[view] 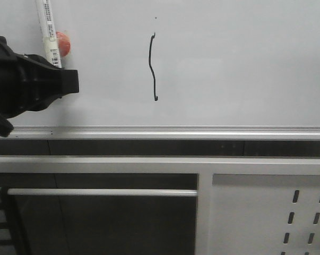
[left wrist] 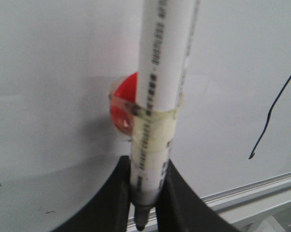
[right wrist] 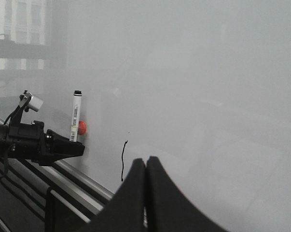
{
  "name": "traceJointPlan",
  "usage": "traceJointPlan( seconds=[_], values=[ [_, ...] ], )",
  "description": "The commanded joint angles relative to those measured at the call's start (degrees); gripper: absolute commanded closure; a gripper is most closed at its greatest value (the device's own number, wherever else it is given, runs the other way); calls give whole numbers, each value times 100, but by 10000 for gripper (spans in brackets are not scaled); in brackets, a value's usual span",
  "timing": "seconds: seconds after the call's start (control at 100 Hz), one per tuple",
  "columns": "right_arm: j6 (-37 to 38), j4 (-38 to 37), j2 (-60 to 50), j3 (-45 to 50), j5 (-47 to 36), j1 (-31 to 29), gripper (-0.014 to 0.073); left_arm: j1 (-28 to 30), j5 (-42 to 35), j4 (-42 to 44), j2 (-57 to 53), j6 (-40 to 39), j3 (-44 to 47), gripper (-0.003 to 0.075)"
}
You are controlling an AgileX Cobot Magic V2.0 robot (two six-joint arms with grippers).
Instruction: Write number 1 on whiteboard
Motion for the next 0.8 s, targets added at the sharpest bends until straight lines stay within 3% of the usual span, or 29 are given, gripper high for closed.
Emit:
traceJointPlan(
  seconds=[0.0,0.79],
  values=[
    [-7,19,-86,-120,-443,-38,665,11,-530,-102,-125,12,-149,738],
    [-7,19,-86,-120,-443,-38,665,11,-379,-287,-97,283,-149,738]
  ],
)
